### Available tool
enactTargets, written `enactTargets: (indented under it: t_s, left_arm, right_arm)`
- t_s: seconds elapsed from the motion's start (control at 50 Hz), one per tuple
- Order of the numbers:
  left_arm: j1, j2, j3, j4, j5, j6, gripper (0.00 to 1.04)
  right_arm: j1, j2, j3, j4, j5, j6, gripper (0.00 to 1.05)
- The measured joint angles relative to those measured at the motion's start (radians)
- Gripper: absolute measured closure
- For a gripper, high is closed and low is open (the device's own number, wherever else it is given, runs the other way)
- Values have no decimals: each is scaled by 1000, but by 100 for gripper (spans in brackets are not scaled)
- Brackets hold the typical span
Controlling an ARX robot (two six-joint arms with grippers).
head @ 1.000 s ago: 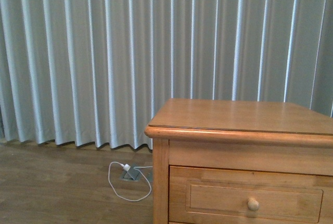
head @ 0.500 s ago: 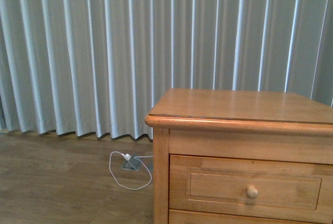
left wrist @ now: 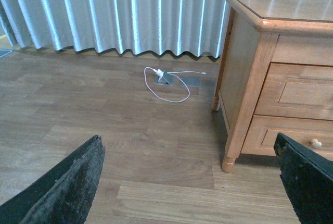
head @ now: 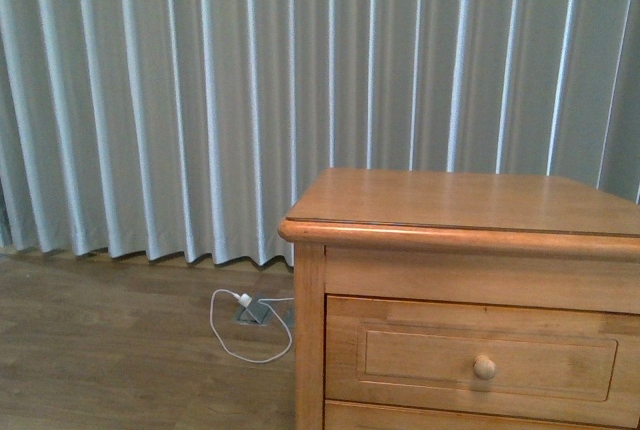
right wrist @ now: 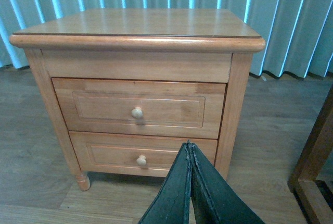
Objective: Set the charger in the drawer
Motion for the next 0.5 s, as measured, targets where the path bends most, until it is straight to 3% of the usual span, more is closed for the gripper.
enactTargets:
  t_s: [0.2, 0.3, 0.5]
  left_arm:
    - [0, 0, 0, 0, 0, 0, 6]
    - [0, 0, 0, 0, 0, 0, 6]
    - [0, 0, 0, 0, 0, 0, 6]
  right_arm:
    - [0, -56, 0, -56, 0, 0, 103]
    - [0, -178, 1, -211, 0, 0, 103]
    - [0, -220, 1, -226, 0, 0, 103]
